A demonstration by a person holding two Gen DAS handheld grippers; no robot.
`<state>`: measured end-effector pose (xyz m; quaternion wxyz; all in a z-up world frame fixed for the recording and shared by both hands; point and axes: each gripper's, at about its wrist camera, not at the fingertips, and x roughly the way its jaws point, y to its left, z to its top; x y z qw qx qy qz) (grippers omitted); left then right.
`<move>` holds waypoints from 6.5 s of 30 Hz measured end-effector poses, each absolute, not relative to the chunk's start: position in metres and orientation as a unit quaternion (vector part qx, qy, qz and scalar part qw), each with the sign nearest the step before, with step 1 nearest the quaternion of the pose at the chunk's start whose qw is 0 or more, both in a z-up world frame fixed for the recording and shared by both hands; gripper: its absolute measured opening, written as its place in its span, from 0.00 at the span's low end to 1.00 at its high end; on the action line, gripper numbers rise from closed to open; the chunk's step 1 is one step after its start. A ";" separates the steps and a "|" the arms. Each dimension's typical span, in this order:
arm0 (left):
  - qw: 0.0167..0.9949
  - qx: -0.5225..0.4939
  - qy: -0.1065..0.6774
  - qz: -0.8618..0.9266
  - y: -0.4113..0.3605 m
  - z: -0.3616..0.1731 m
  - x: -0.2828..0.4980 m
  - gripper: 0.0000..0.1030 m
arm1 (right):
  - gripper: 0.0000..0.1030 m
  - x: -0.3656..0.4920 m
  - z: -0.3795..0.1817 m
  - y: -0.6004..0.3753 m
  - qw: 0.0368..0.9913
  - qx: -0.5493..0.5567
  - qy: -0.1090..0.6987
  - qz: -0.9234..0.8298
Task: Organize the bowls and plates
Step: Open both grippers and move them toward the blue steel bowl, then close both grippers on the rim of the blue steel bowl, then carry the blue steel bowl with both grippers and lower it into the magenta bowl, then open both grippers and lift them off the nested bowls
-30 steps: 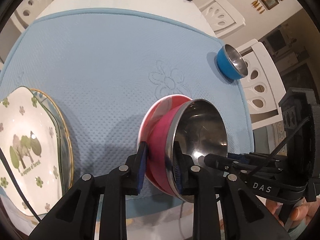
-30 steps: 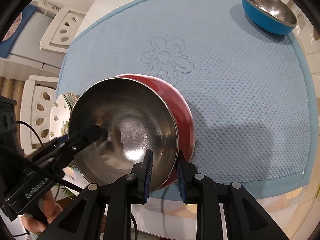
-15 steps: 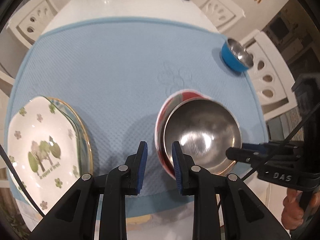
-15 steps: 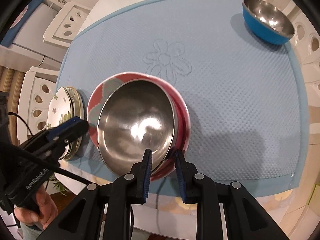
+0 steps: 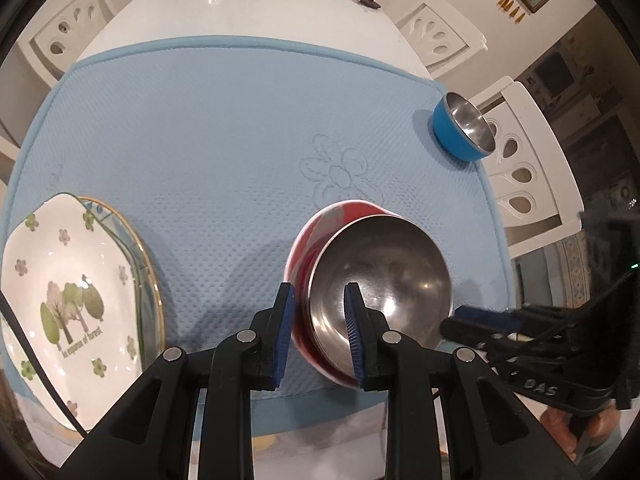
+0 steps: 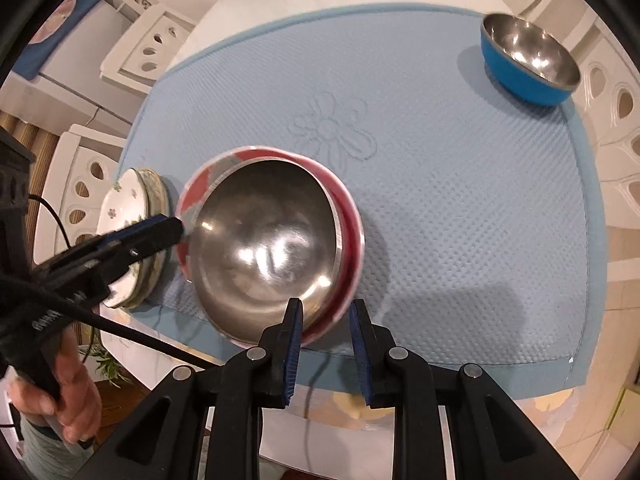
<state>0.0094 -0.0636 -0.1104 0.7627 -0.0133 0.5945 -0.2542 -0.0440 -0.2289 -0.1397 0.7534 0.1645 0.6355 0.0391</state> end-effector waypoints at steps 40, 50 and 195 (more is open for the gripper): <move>0.678 0.063 0.603 -0.415 -0.353 -0.144 0.188 0.53 | 0.61 0.040 -0.155 -0.479 0.783 0.374 0.483 -0.119; 0.641 0.056 0.636 -0.426 -0.370 -0.183 0.194 0.18 | 0.32 0.057 -0.191 -0.494 0.766 0.365 0.512 -0.138; 0.831 -0.045 0.515 -0.204 -0.062 -0.023 0.012 0.43 | 0.46 -0.049 -0.046 -0.245 0.829 0.122 0.544 0.030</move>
